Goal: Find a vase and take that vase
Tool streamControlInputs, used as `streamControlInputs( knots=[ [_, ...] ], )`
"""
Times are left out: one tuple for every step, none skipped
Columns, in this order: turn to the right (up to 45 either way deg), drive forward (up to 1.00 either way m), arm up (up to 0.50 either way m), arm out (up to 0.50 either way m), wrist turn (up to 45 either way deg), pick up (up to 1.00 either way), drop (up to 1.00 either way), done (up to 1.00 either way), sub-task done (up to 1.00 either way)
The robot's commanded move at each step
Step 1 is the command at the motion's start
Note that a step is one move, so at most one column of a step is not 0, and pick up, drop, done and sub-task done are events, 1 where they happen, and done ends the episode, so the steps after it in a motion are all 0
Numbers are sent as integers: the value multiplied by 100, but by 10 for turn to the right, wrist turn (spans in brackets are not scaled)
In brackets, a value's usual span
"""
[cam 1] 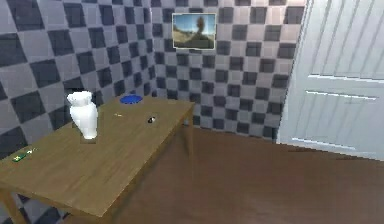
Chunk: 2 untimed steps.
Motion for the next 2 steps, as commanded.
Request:
streamControlInputs(
  knots=[
    [0, 45, 0, 0, 0, 0, 0, 0, 0],
    [-450, 0, 0, 0, 0, 0, 0, 0, 0]
  ],
)
